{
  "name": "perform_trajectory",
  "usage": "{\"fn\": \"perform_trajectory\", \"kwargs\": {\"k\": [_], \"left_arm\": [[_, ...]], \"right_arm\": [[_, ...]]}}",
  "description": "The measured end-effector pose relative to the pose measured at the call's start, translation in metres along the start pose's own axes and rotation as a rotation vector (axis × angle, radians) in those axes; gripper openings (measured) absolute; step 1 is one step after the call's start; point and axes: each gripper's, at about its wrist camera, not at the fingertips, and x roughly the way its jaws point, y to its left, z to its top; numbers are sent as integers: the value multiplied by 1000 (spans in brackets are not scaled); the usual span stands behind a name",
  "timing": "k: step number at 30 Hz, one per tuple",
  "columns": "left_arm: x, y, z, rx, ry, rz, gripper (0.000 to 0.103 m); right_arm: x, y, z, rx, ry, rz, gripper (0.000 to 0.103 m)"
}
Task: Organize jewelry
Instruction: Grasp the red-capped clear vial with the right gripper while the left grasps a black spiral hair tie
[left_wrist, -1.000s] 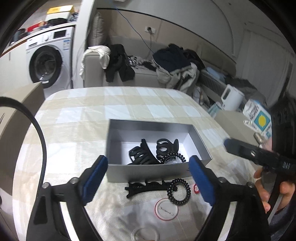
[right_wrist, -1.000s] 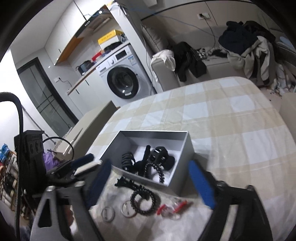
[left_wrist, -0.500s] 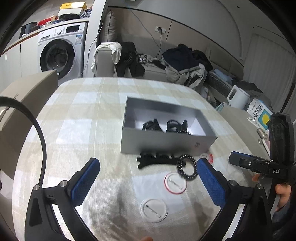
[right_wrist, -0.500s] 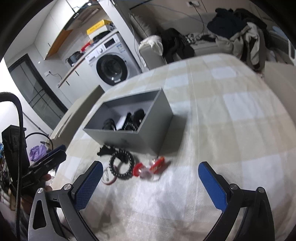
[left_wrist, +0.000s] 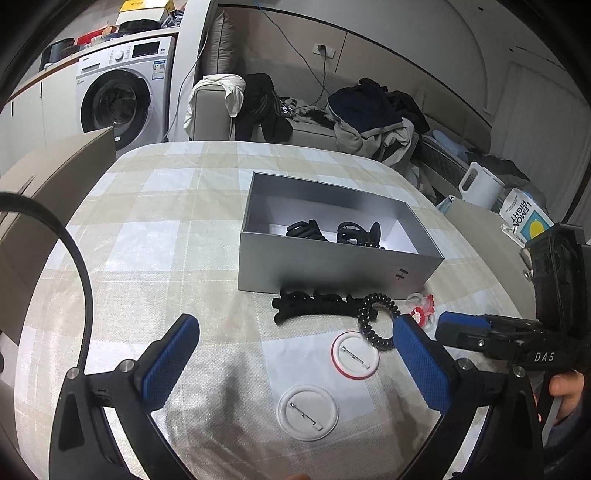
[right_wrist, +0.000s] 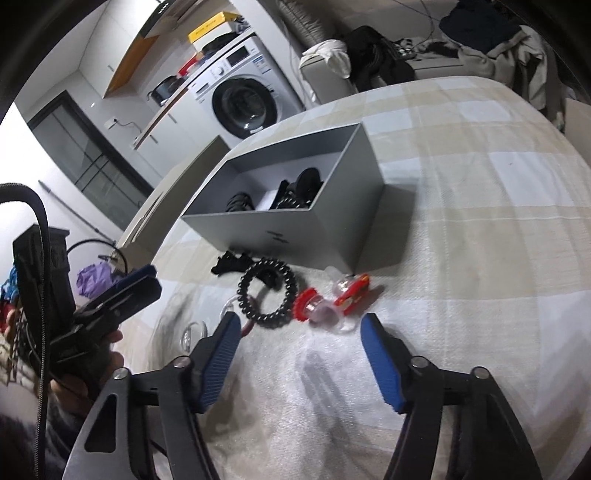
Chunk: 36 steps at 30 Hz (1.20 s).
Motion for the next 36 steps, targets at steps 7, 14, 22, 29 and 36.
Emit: {"fn": "perform_trajectory", "kwargs": {"k": [7,14,22,29,36], "left_arm": [[1,-1,0,0,11,2,102],[3,1,0,-4,20,14,102],[9,-3,1,4,32,8,102],[13,-5,1,15,44,8,102],[16,-8,2,17,60,2,102]], "right_arm": [[5,5,-2,-26,13,-44,50],[8,4,-1,-28,4,-74,40],[9,2,-2,-17,6,-84,24],[11,3,-1,-20,5,-51,26],[6,4,-2,-30,-37,-39,15]]}}
